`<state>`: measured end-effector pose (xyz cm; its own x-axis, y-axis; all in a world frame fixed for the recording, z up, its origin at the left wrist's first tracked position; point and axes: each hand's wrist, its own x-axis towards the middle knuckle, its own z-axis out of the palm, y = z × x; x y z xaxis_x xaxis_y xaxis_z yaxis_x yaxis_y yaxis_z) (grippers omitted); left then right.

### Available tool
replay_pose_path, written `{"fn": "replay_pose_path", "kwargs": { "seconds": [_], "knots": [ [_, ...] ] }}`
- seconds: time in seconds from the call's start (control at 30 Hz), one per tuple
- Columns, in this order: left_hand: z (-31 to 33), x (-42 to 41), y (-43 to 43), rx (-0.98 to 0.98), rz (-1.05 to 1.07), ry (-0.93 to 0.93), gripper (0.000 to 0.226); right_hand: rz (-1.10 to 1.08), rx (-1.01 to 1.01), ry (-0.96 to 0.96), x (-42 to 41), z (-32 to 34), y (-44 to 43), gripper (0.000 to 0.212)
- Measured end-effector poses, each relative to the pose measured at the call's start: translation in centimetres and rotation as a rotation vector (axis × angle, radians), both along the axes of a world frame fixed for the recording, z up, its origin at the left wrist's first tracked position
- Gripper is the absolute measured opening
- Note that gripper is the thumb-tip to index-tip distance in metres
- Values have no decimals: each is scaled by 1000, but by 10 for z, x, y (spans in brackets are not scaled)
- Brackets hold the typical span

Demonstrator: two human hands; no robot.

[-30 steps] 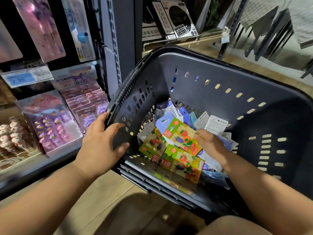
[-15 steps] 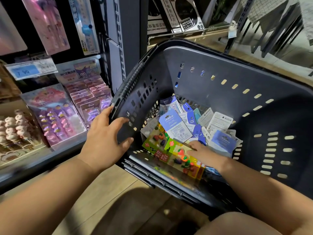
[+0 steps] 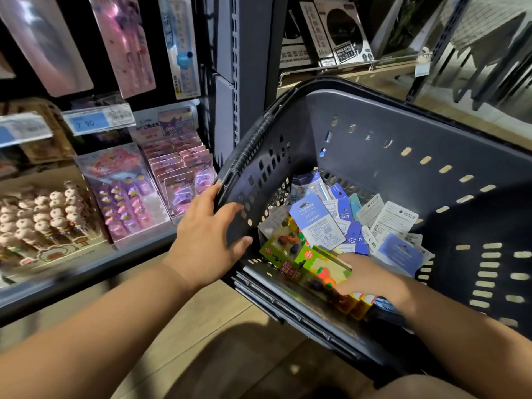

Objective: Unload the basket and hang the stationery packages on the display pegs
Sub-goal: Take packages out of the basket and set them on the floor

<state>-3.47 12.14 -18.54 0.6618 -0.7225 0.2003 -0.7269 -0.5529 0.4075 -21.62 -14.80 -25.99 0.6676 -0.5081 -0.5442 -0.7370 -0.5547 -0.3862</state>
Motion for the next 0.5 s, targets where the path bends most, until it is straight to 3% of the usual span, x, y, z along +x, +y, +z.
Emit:
{"fn": "replay_pose_path", "kwargs": {
  "seconds": [0.1, 0.3, 0.4, 0.47, 0.5],
  "knots": [
    [0, -1, 0, 5, -5, -13, 67, -118, 93, -170, 0, 11, -2, 68],
    [1, -6, 2, -49, -59, -92, 87, -341, 611, -643, 37, 66, 37, 77],
    [14, -13, 1, -173, -80, 10, 97, -393, 806, -761, 60, 92, 72, 45],
    [28, -20, 3, -363, -104, 176, 89, -378, 899, -780, 71, 109, 96, 58],
    [37, -23, 3, -490, -129, 330, 72, -364, 917, -794, 75, 117, 107, 62]
  ]
}}
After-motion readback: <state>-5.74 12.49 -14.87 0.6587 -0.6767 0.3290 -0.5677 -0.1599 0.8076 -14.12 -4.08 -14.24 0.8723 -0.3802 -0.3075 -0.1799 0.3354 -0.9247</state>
